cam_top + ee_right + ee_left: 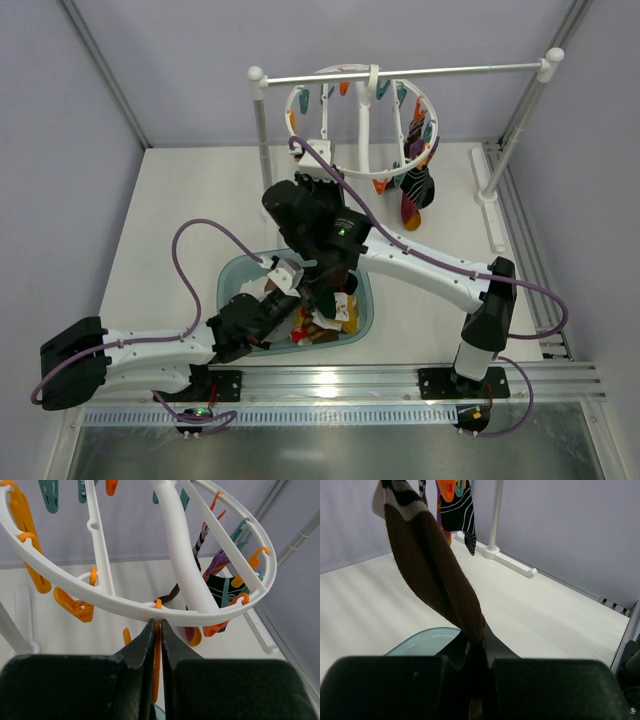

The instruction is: Remove the socks clipped to the hanger

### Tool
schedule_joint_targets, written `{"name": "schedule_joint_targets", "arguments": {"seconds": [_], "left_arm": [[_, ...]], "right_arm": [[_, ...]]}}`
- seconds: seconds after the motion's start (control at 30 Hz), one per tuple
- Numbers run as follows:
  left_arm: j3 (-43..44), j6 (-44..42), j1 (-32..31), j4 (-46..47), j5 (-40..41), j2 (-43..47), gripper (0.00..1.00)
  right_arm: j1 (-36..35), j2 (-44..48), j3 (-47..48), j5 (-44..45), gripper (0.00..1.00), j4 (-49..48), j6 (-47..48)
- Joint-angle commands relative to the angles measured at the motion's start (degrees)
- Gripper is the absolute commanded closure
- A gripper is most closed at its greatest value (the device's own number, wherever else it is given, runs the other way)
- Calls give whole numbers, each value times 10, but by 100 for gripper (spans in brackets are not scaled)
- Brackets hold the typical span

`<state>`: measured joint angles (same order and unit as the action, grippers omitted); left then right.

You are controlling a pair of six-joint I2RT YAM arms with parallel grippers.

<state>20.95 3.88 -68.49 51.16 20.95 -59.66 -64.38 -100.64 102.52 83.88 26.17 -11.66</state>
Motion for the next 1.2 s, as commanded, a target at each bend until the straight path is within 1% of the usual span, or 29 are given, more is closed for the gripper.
{"name": "schedule_joint_targets", "arguments": {"seconds": [0.0, 0.1, 0.13, 0.17, 0.23, 0.33, 0.53, 0.63, 0.8, 1.0, 1.1, 1.17], "left_arm": [[5, -6, 0, 18, -7, 1, 100], [9, -7, 0, 16, -6, -5, 100], [10, -7, -1, 17, -6, -8, 100], [13, -7, -1, 17, -6, -13, 100], [15, -7, -1, 18, -6, -18, 100], [20, -8, -1, 20, -7, -26, 100], [20, -8, 0, 19, -7, -27, 100], [17, -8, -1, 18, -8, -21, 100], [12, -6, -1, 15, -9, -11, 100], [8, -6, -1, 14, -8, -5, 100], [8, -7, 0, 14, -8, -4, 100], [8, -7, 0, 13, -8, -3, 100]], "right_arm": [[1, 1, 0, 21, 89, -24, 16], [1, 2, -4, 19, 56, -24, 16], [1, 4, -7, 19, 36, -24, 16], [0, 5, -10, 18, 26, -28, 17], [-1, 4, -13, 21, 13, -28, 17], [-2, 1, -14, 21, 8, -30, 17], [-2, 0, -17, 17, 8, -32, 16], [-1, -3, -18, 17, 12, -31, 16], [0, -5, -19, 15, 25, -25, 8], [1, -6, -18, 4, 33, 1, -21], [2, -10, -18, -3, 42, 15, -36], [3, -13, -16, -4, 54, 17, -37]]}}
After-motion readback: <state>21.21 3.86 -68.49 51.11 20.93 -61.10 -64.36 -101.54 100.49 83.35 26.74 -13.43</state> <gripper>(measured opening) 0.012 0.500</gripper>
